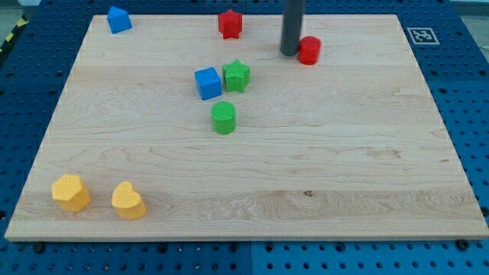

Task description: Nudge the red circle a bit up

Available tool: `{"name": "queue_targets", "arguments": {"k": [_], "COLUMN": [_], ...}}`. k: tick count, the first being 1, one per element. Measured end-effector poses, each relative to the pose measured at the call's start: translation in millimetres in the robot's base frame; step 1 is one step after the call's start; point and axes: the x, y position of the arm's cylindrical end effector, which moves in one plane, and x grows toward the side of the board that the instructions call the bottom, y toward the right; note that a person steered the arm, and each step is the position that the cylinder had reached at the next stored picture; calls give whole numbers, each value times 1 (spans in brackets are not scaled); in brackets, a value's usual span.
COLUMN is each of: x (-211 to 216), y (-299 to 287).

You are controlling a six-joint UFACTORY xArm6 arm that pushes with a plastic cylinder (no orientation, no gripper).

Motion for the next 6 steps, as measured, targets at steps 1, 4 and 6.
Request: {"name": "queue_targets", "arguments": {"k": [1, 4, 6], "x": [15, 43, 57], "y": [45, 129, 135]}}
